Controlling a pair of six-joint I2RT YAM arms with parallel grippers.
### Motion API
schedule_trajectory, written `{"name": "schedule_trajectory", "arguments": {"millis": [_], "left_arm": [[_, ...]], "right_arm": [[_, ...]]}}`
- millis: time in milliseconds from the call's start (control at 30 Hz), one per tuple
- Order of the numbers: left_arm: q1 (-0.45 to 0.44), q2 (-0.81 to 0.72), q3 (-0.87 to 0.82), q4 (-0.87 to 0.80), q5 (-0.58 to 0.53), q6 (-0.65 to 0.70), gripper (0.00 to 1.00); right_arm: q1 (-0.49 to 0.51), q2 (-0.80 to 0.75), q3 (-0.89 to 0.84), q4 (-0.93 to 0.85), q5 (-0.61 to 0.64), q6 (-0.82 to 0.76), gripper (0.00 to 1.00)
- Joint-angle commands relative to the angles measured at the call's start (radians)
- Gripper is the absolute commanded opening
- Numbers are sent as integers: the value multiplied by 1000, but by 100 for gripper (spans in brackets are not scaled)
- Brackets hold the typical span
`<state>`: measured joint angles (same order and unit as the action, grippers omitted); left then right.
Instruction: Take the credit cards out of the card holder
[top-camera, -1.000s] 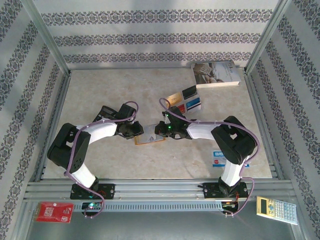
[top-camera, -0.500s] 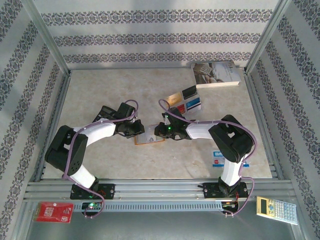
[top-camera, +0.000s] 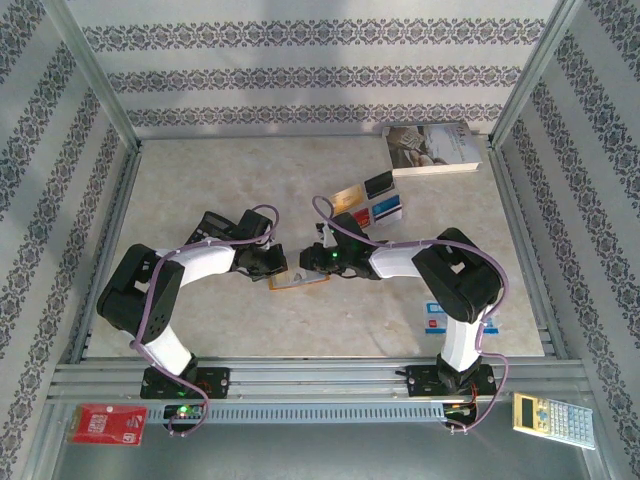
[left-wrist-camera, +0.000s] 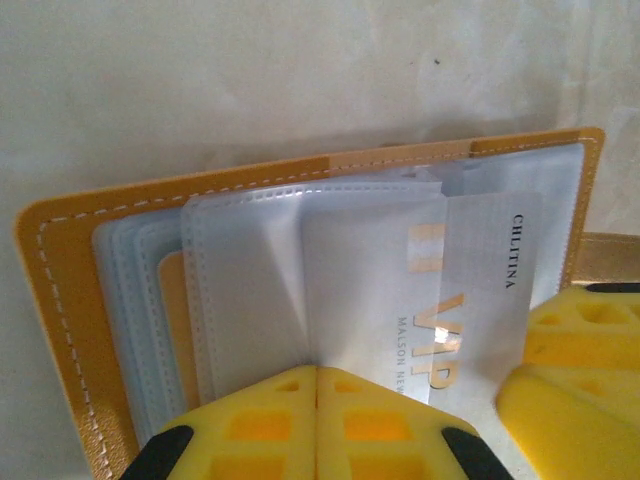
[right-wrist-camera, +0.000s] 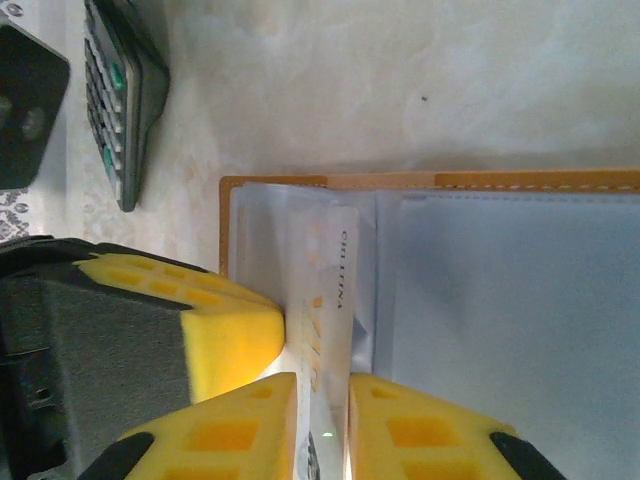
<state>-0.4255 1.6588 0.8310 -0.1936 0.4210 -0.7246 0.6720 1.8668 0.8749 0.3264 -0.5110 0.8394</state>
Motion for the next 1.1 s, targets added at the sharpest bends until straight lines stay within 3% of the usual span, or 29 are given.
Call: {"name": "schedule_trajectory", "arguments": {"millis": [0,200,800,900,1067], "left_arm": [[-8,32,-12,-39,-43,36,6],[-9,35,-17,-35,-31,42,6],[6,-31,5,-40,-8,75,11],[6,-84,29,-22,-3,57,14],[5,-192,78,106,38,-21,30]], "right_arm": [[18,26,32,45,-2,7,21],[19,11,20,46,59,4,13],[-56,-272,-157,60,181,-103,1],[-63,-327,-175,99,188,-98,0],[-90,-395,-192,199,178,-19,0]]}}
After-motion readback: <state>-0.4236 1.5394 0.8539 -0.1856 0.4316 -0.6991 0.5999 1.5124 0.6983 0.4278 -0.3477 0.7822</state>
